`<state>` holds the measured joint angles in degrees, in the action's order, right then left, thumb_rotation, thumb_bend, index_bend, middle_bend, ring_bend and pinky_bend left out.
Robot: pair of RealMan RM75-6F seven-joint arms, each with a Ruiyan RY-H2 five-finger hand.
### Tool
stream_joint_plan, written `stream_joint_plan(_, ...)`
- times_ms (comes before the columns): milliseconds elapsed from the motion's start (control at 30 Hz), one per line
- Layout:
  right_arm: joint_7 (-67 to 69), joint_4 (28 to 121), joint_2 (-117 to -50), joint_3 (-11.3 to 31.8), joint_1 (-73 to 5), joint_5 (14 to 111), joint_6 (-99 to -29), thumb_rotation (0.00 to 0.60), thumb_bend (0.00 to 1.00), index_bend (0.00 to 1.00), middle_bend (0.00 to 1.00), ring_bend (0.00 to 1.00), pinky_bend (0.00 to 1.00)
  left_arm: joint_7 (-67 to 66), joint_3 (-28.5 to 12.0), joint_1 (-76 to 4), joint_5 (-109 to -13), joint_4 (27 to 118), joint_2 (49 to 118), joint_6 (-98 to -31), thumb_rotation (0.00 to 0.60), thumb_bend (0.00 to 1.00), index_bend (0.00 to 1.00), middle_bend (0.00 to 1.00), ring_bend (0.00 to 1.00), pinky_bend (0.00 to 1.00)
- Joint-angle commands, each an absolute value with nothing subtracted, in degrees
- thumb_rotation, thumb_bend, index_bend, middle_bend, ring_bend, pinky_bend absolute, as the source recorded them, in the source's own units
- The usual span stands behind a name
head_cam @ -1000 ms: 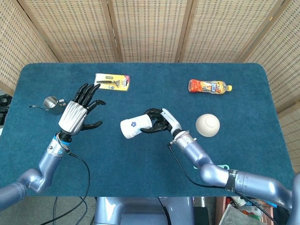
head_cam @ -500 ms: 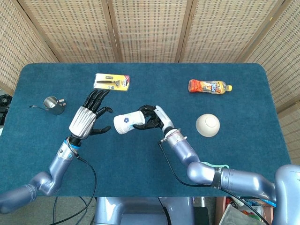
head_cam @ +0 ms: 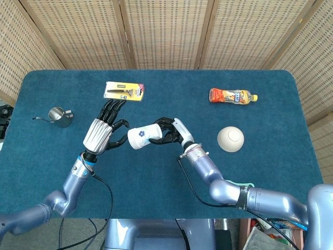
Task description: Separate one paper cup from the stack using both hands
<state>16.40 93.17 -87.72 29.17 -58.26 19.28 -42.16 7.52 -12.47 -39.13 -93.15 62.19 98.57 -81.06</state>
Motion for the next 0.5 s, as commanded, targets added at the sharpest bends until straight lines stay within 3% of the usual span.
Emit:
stream_joint_plan(33, 16.67, 93.16, -87.56, 29.37, -58.02, 19.29, -41.81, 0.600, 0.51, 0.54, 0.59, 0.45, 0.65, 7.26, -12.19, -39.30, -93.14, 62.06, 98.77, -81.01, 0.600, 0.32, 0.48, 0.00, 0.00, 0.00)
stream_joint_plan(500, 16.98, 93.61, -86.85, 29.43, -56.98, 20.25, -41.22, 0.600, 0.51, 0.54, 0.59, 0.45, 0.65, 7.19, -11.92, -40.50, -92.97, 59.36, 101.32, -82.50, 0.600, 0.38, 0.56, 0.00, 0.00, 0.00)
